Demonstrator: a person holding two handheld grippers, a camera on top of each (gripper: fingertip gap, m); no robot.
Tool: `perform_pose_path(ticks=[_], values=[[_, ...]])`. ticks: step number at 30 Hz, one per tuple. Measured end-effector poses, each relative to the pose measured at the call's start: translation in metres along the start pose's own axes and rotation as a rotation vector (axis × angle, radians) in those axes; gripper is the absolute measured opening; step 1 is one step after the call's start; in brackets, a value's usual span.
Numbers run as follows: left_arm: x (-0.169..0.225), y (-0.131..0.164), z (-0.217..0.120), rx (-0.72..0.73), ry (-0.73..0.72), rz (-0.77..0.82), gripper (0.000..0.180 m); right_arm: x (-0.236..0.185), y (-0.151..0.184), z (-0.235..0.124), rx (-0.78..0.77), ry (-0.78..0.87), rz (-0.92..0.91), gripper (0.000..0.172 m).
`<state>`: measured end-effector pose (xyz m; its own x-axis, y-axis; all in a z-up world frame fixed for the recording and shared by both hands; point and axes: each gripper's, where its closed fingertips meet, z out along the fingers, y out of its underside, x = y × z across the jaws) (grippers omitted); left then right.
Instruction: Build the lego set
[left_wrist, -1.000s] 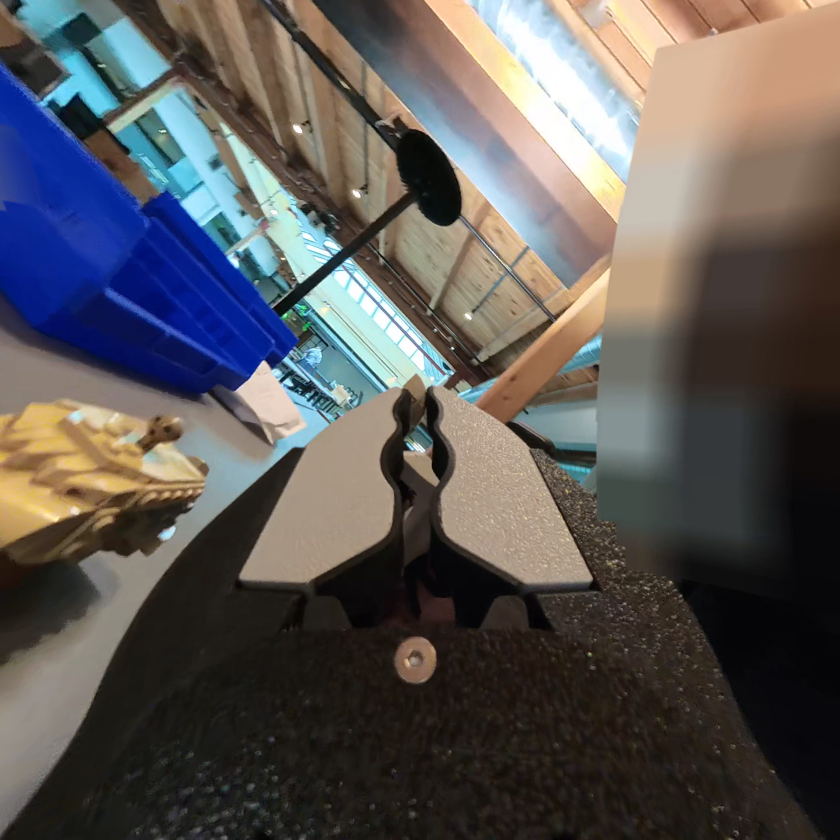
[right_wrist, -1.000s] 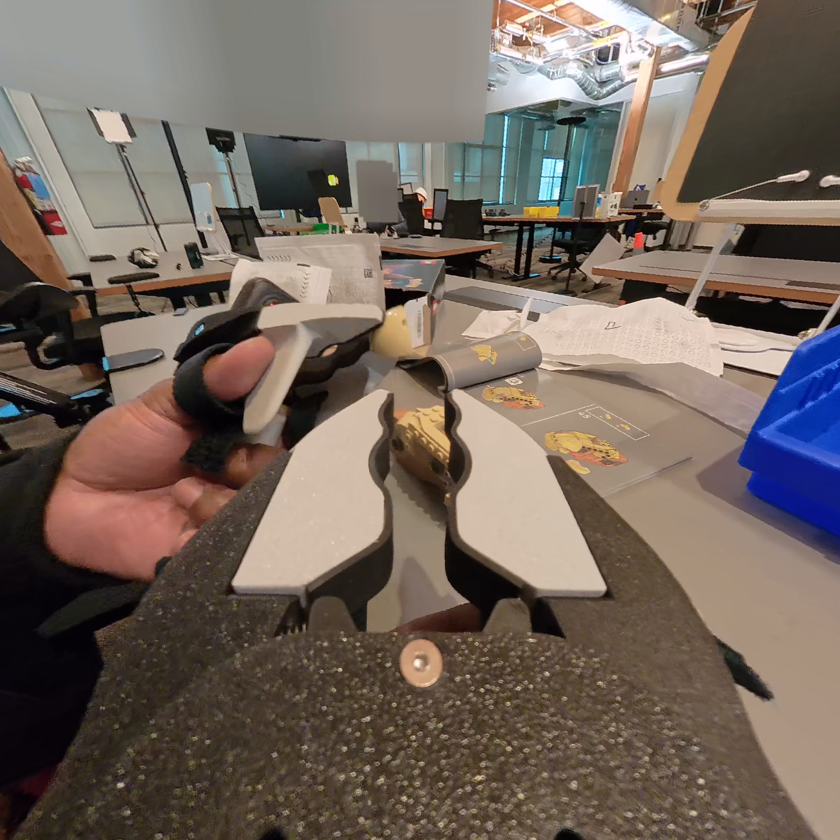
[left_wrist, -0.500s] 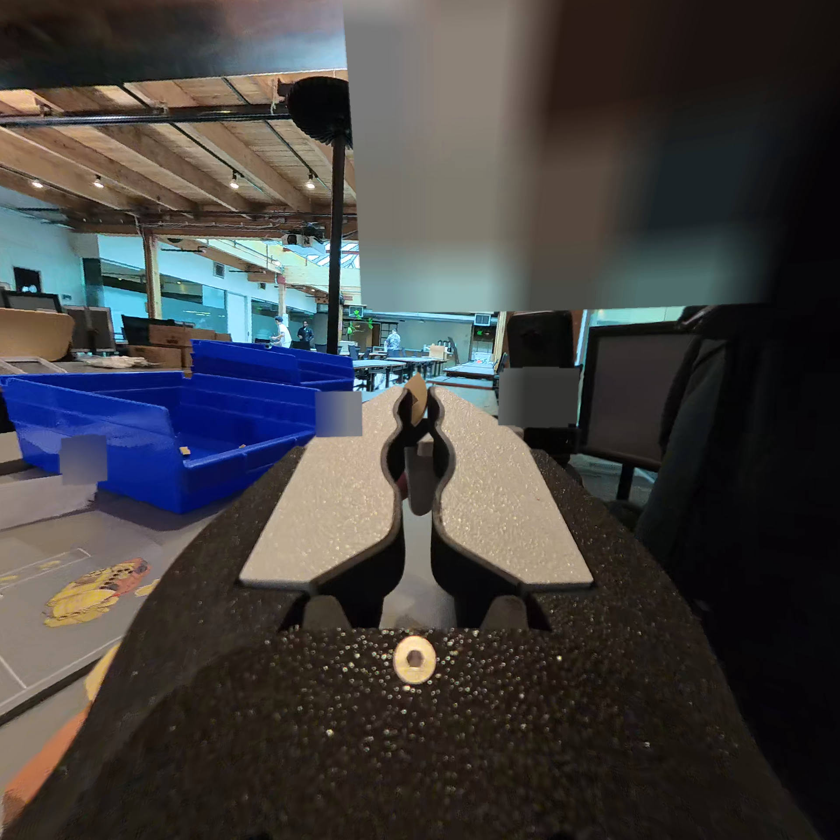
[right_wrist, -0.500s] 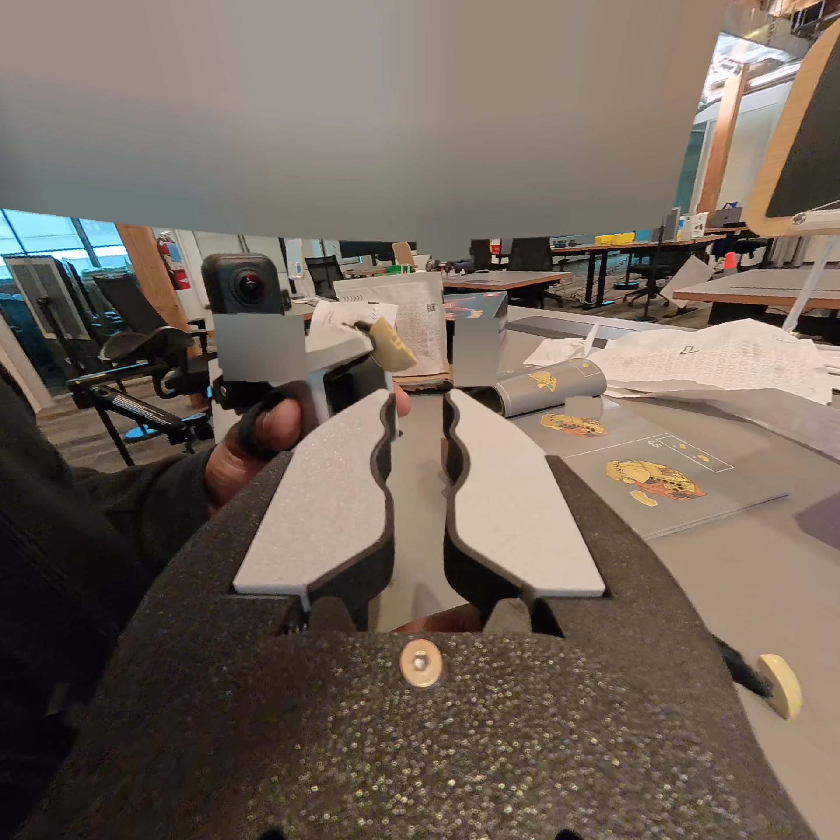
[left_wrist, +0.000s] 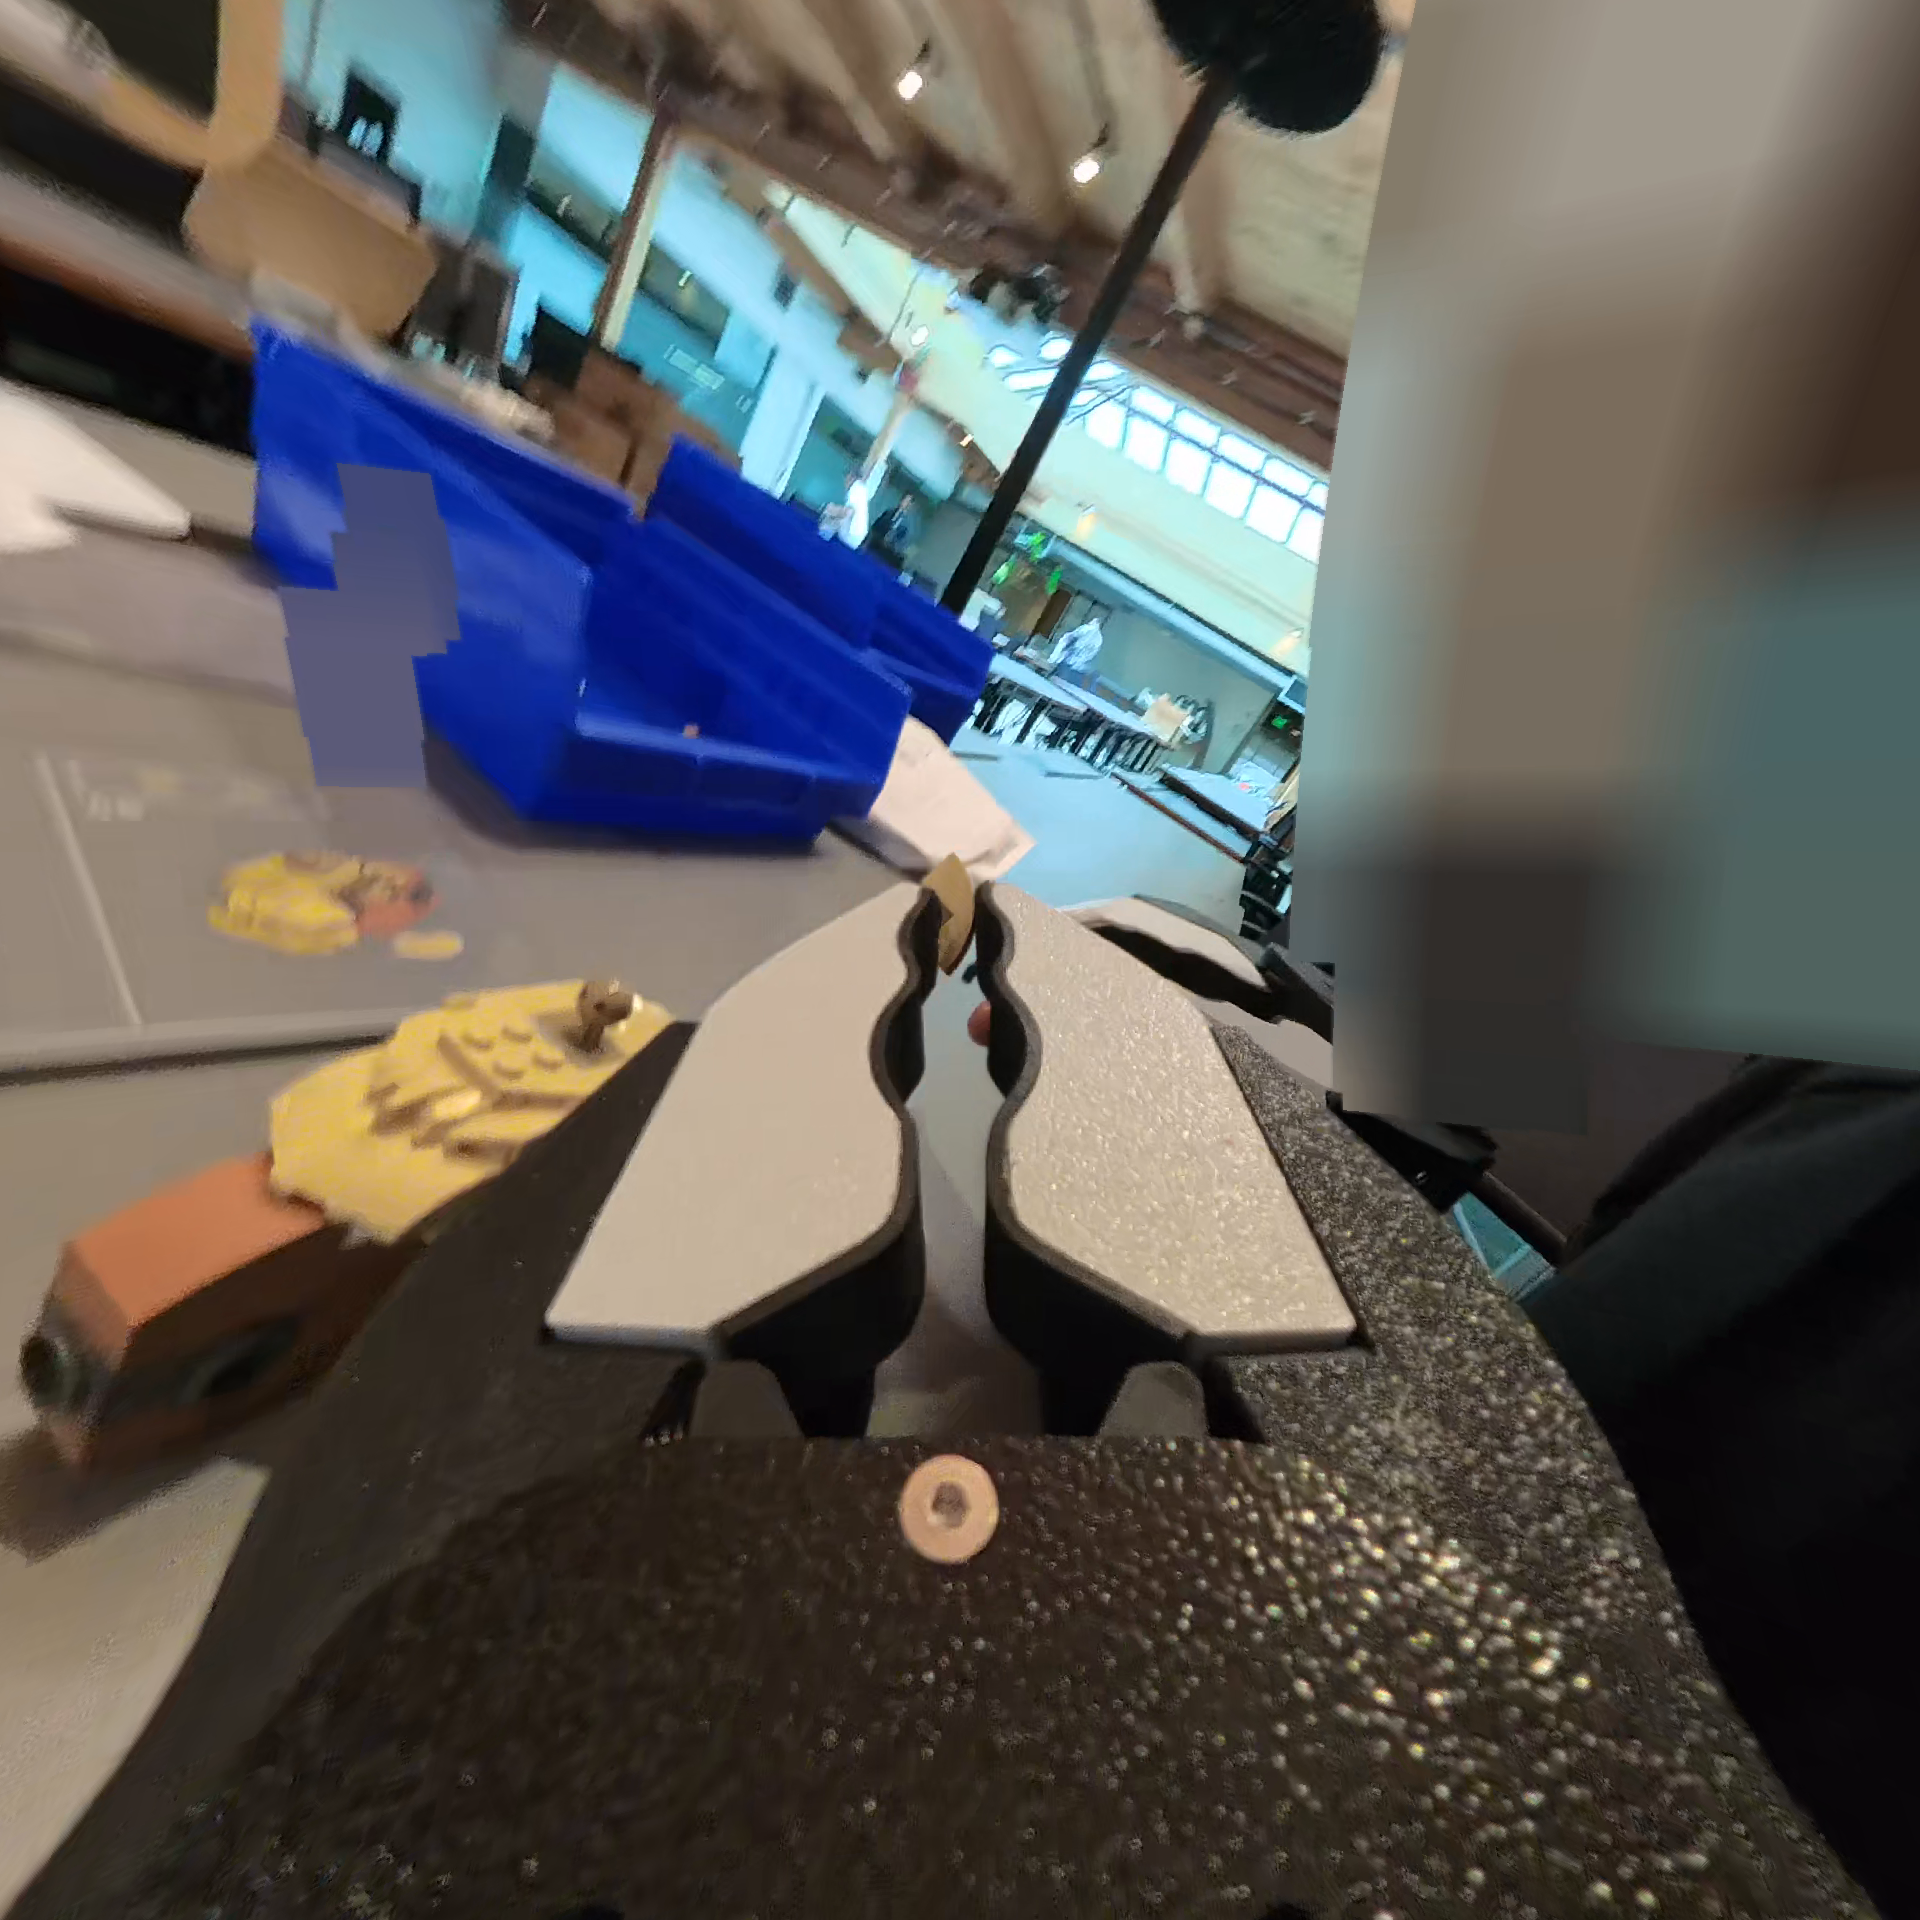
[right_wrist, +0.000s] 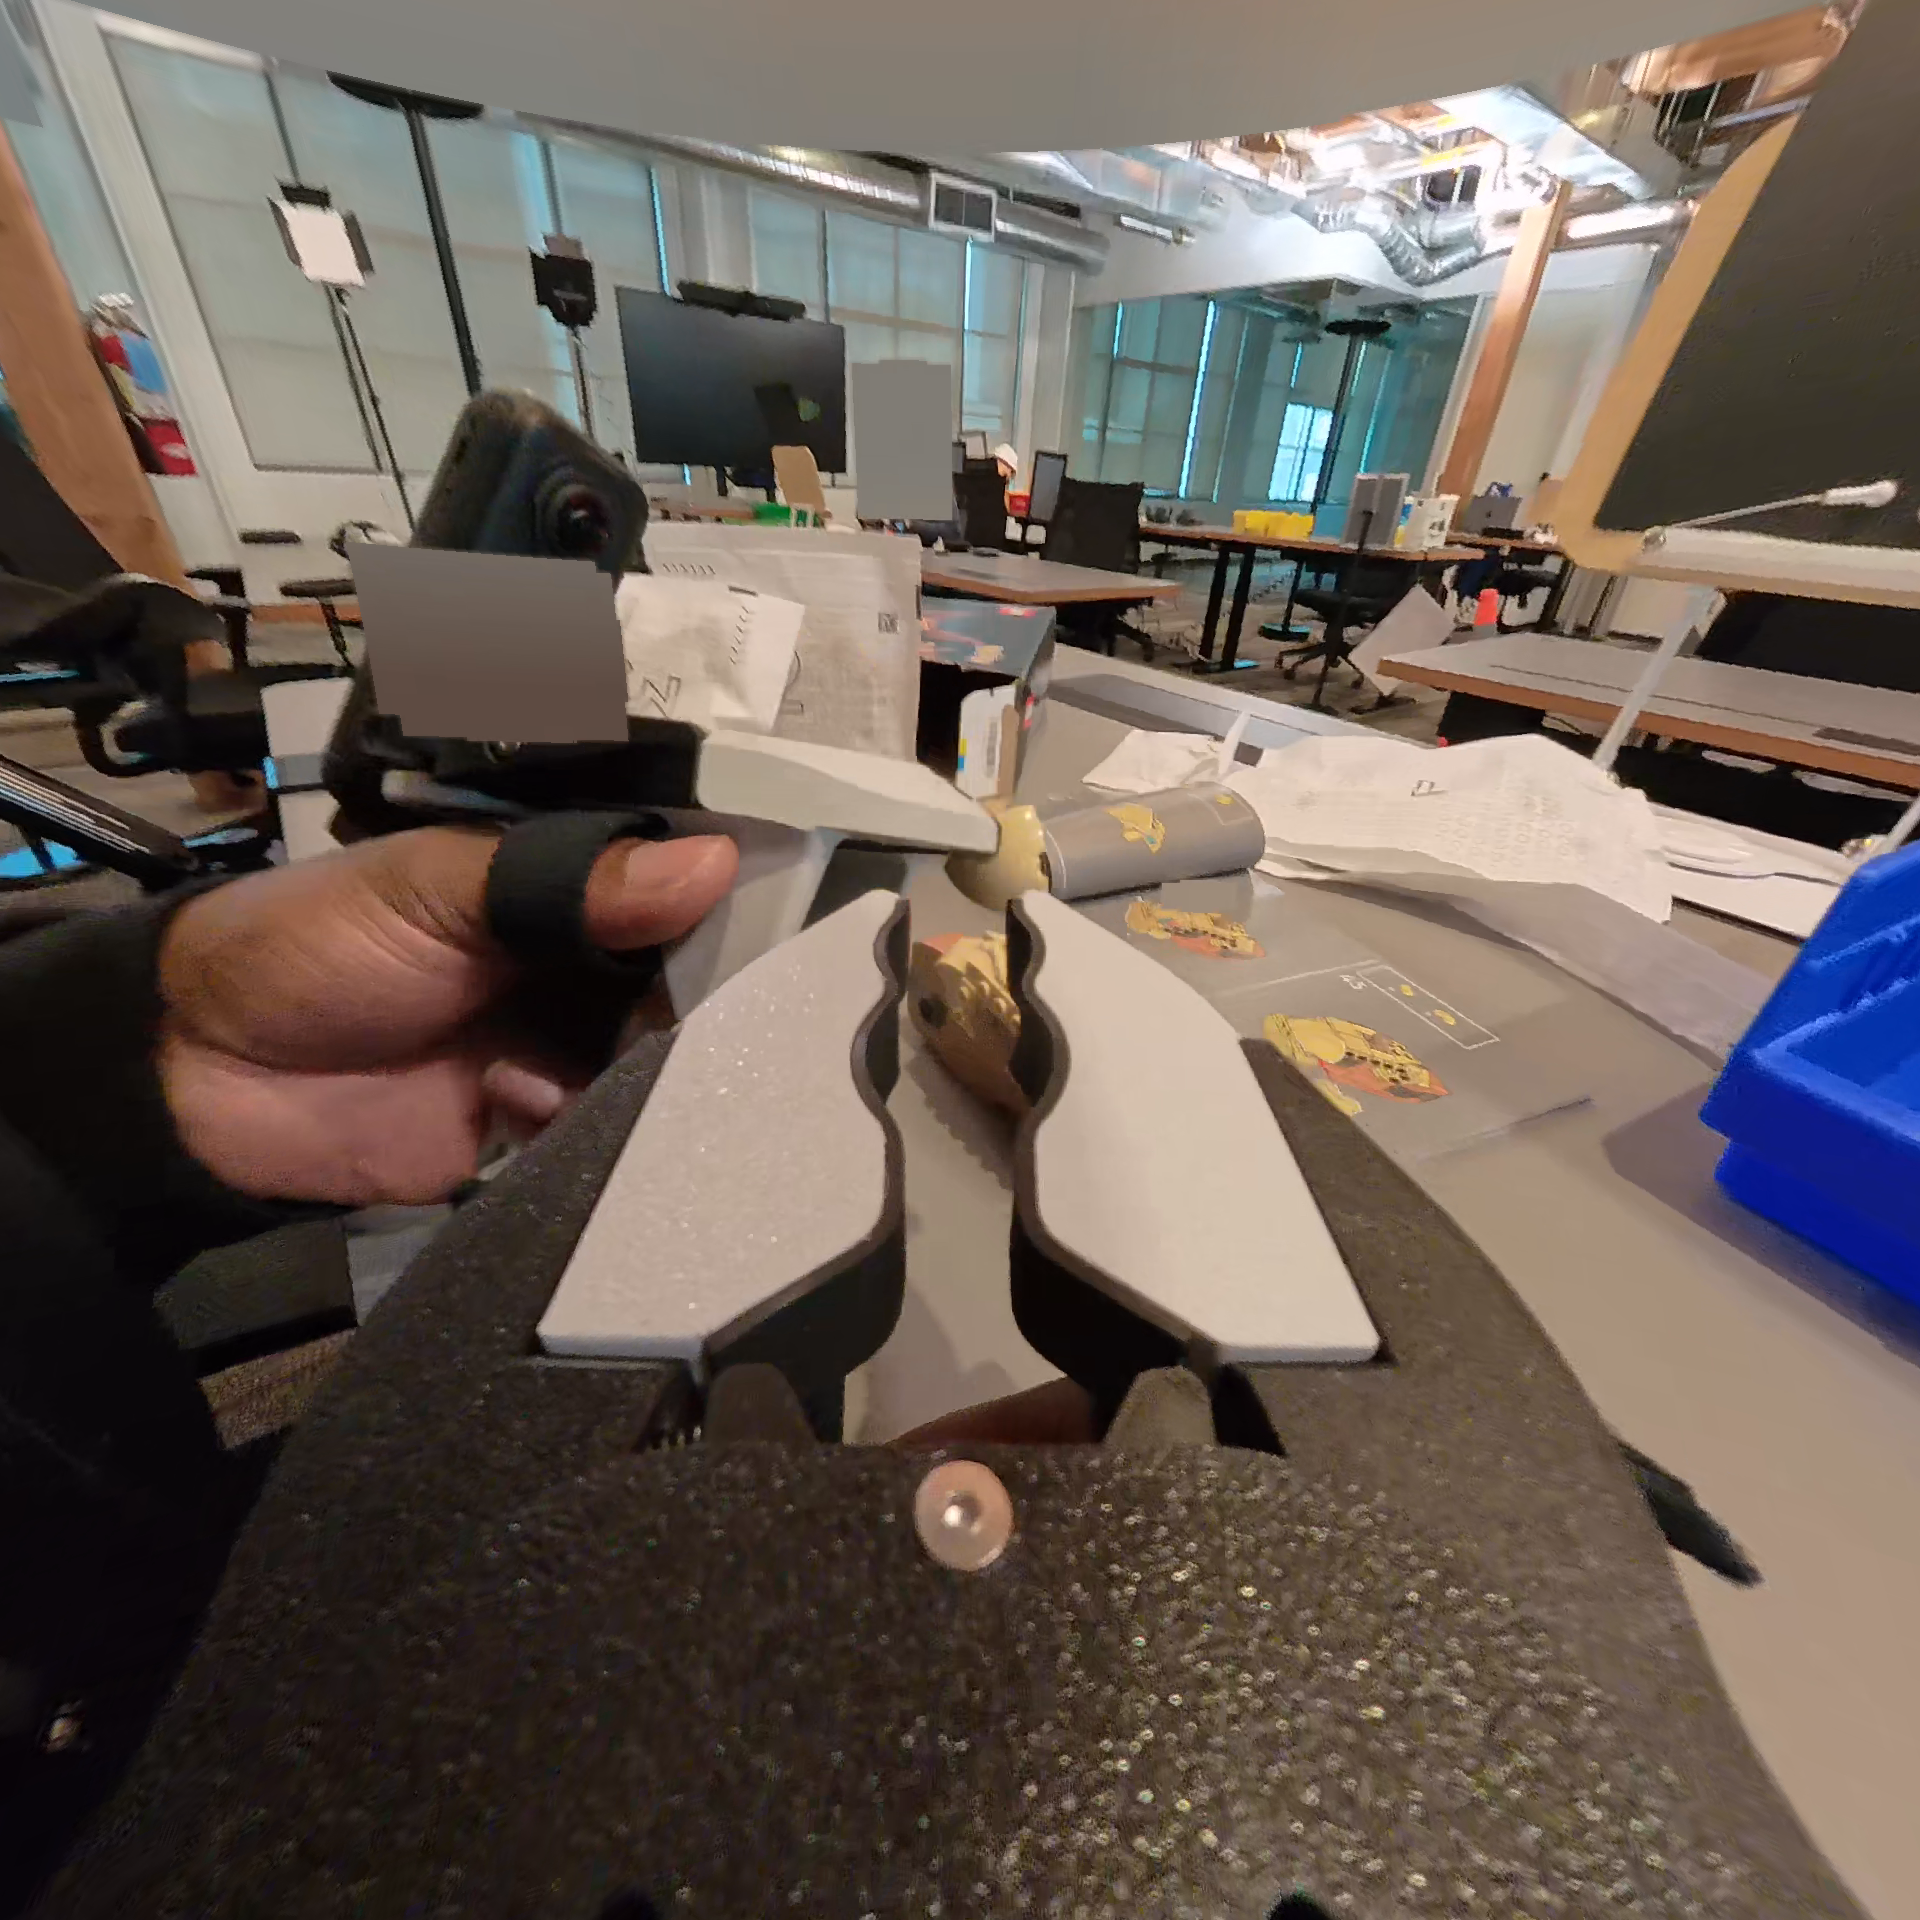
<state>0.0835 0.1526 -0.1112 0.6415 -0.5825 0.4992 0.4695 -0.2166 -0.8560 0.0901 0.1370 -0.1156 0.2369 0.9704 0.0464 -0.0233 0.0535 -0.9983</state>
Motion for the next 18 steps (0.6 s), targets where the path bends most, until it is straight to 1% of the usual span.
perform_pose_path(ticks=[3, 9, 12, 18], values=[[-0.006, 0.008, 0.000, -0.035, -0.059, -0.090, 0.006, 0.002, 0.007, 0.002, -0.053, 0.018, -0.006, 0.018], [-0.008, 0.016, 0.000, -0.046, -0.093, -0.198, 0.006, 0.009, 0.016, 0.002, -0.127, 0.036, 0.022, 0.018], [-0.006, 0.021, 0.002, -0.059, -0.094, -0.223, 0.006, 0.007, 0.019, 0.001, -0.147, 0.033, 0.015, 0.018], [-0.005, 0.024, 0.003, -0.069, -0.112, -0.212, 0.006, 0.005, 0.021, 0.001, -0.167, 0.044, -0.004, 0.019]])
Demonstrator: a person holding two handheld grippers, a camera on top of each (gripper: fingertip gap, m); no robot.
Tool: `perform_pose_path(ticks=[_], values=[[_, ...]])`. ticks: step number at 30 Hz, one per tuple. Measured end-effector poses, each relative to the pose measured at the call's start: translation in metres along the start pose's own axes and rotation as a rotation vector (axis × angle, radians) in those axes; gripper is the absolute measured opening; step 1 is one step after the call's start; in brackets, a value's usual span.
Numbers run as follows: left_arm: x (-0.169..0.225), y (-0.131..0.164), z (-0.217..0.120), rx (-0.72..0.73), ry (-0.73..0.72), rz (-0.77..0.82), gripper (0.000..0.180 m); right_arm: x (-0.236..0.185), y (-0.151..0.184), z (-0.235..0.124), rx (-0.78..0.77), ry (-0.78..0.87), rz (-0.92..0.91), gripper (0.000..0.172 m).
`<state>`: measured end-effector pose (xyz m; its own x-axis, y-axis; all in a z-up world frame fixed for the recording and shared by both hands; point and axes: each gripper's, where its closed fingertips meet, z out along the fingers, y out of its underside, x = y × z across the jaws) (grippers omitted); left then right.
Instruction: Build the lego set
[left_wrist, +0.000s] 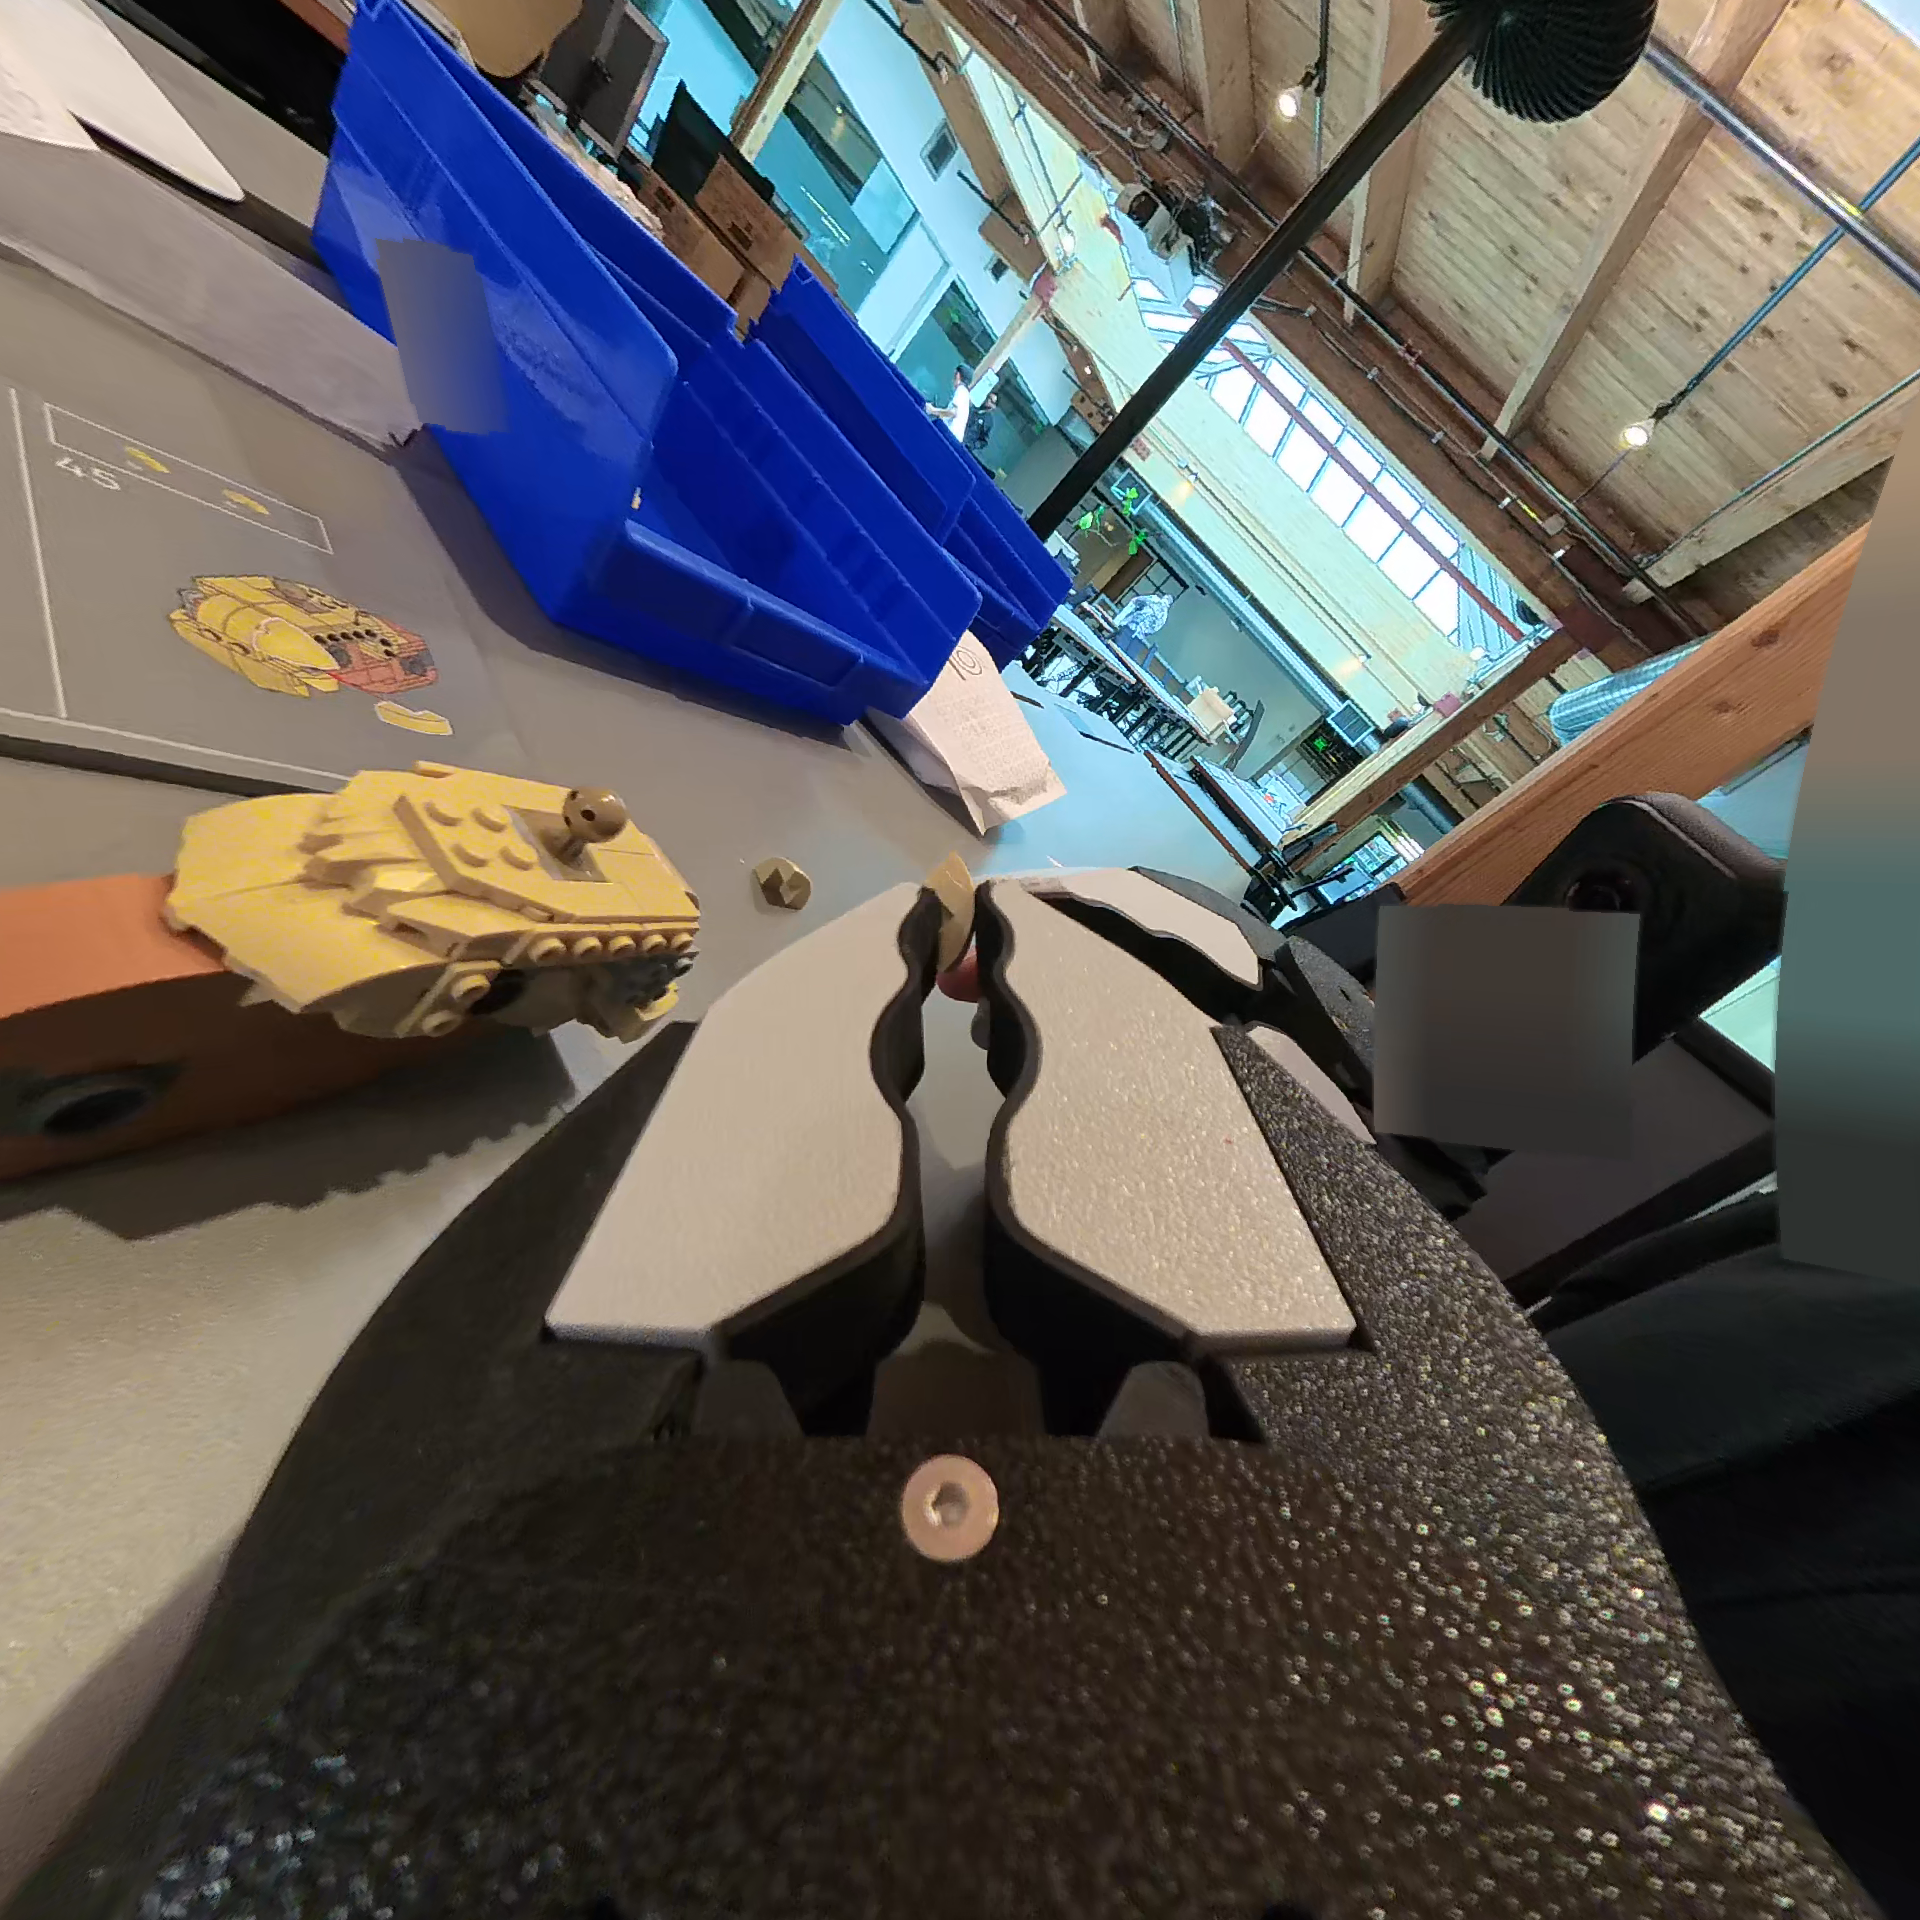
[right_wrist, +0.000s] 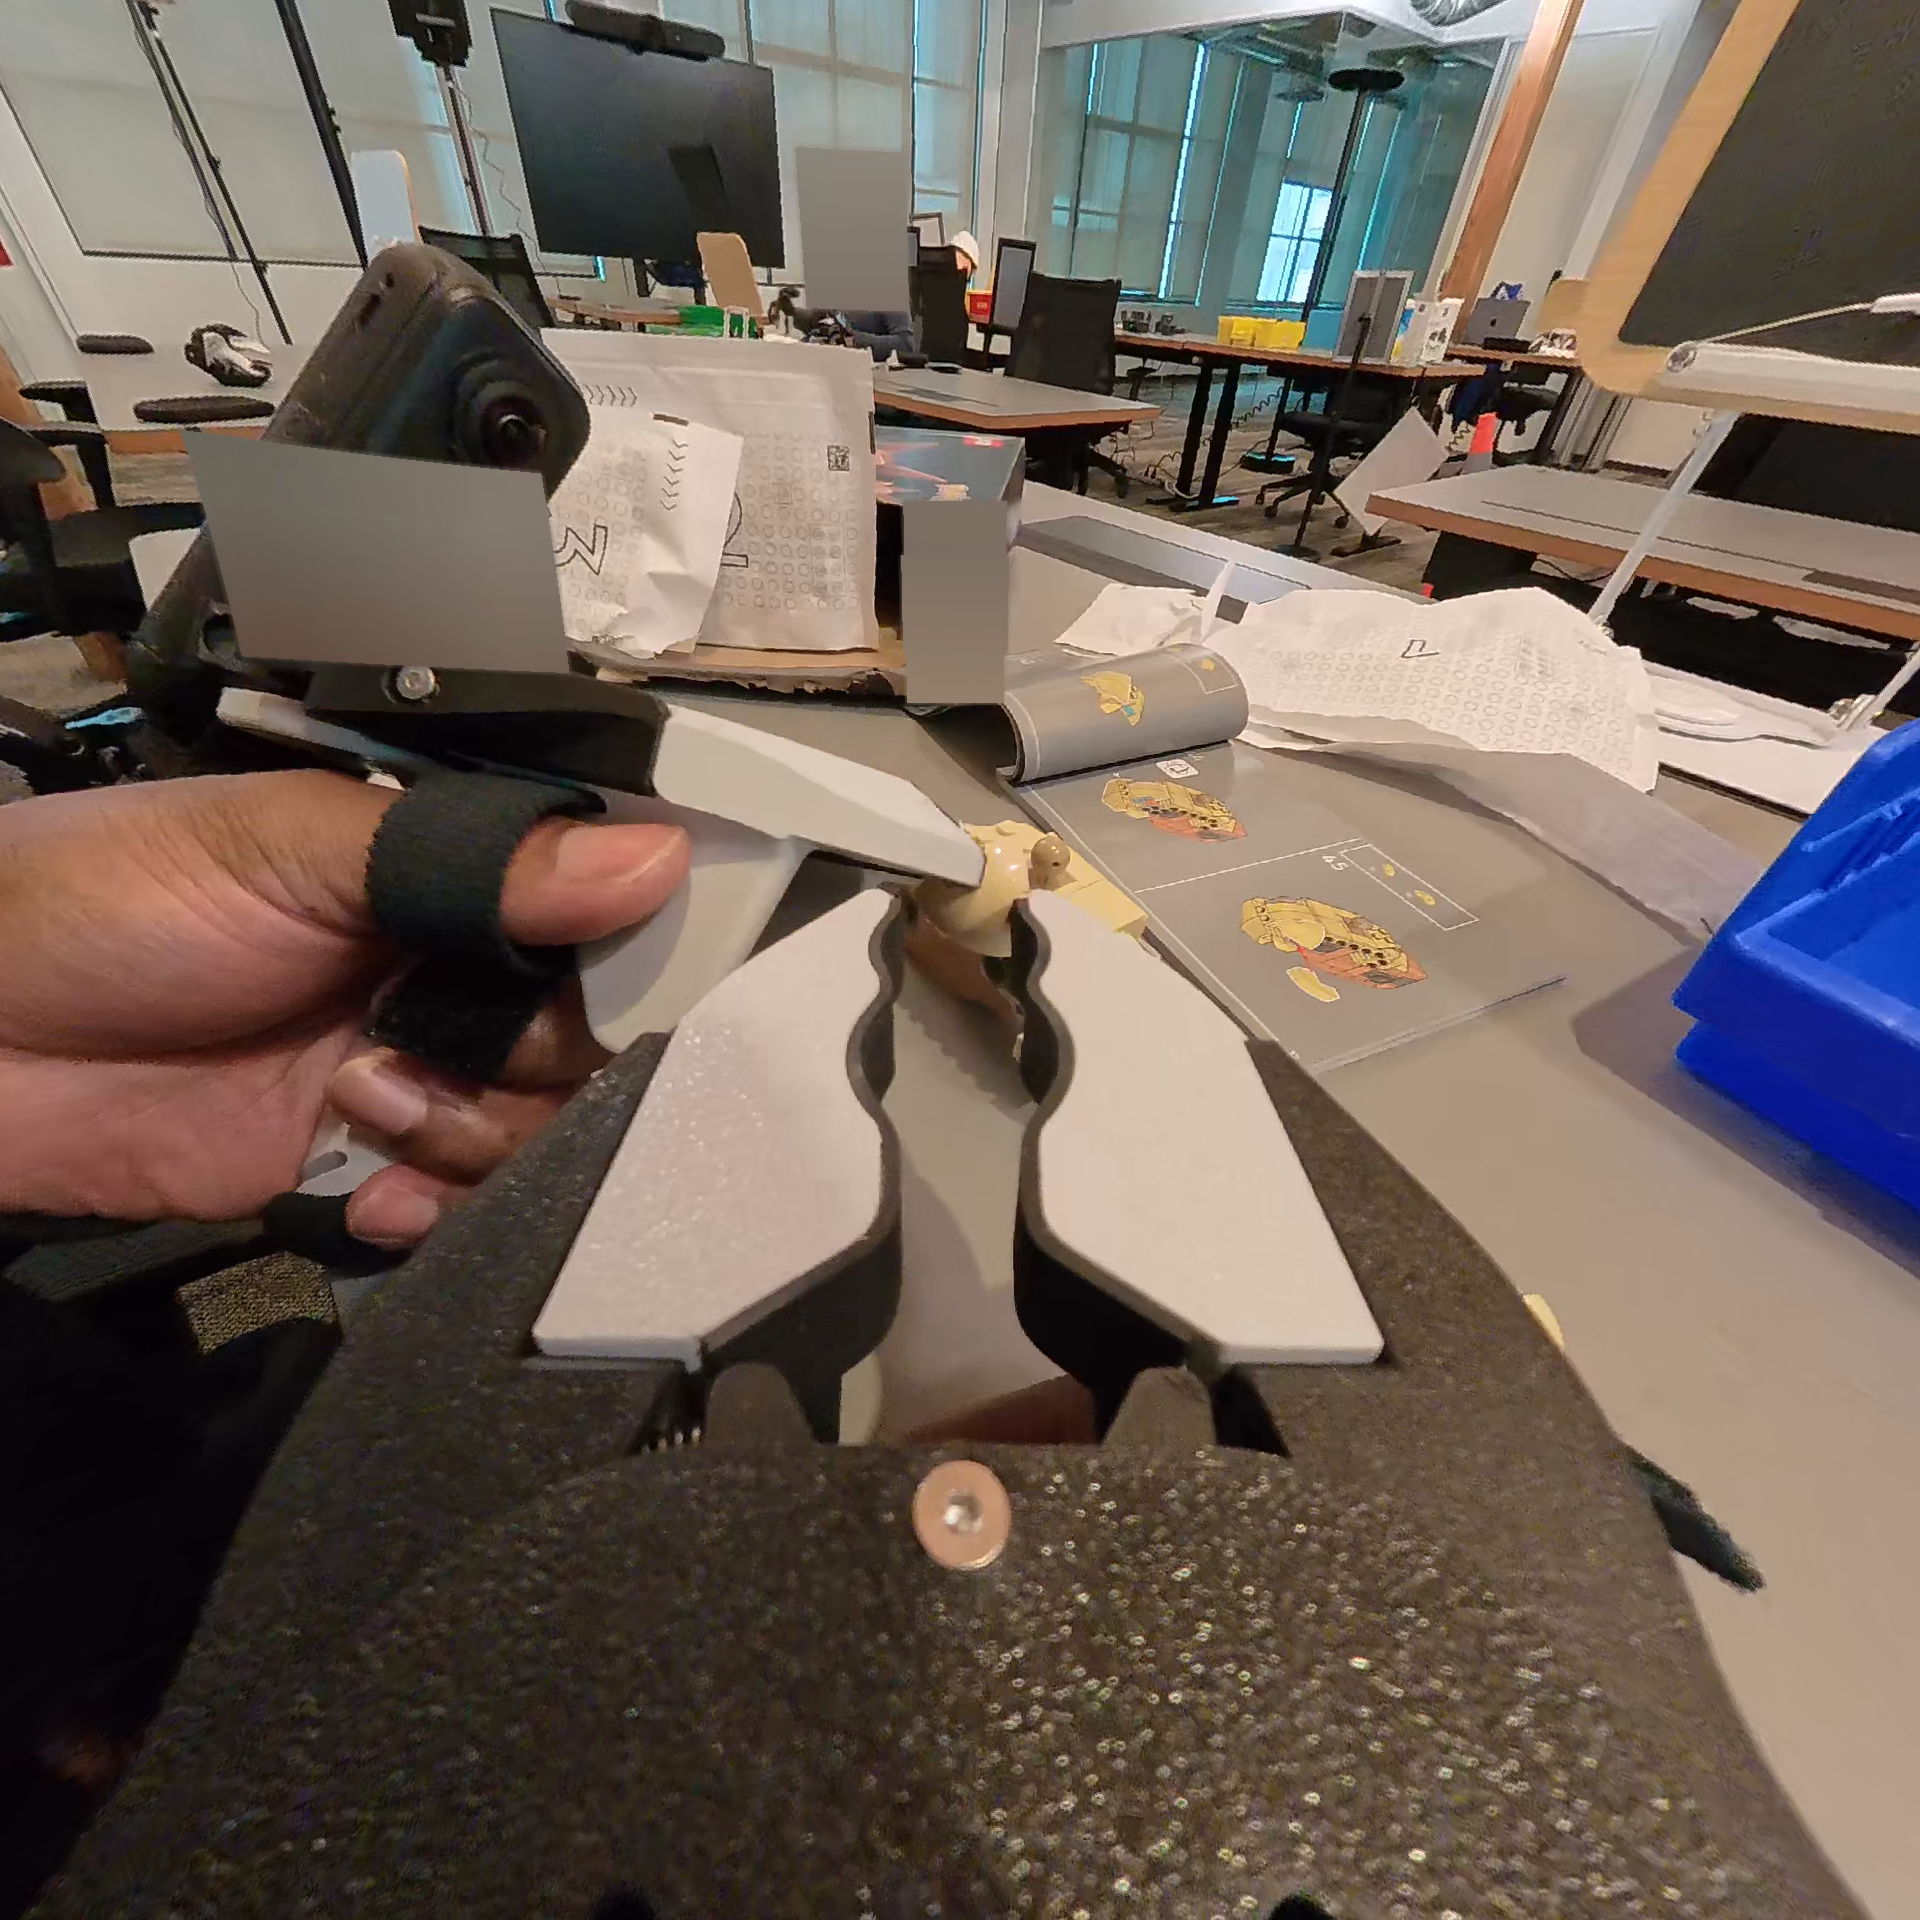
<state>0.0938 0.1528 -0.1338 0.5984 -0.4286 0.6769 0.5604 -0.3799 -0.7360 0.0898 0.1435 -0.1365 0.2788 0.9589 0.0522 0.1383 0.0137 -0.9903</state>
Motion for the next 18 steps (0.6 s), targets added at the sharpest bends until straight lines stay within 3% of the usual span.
perform_pose_path(ticks=[18], values=[[-0.0022, 0.0033, 0.0012, -0.008, -0.044, 0.036, 0.006, 0.0041, 0.0033, 0.0008, -0.027, 0.060, -0.018, 0.019]])
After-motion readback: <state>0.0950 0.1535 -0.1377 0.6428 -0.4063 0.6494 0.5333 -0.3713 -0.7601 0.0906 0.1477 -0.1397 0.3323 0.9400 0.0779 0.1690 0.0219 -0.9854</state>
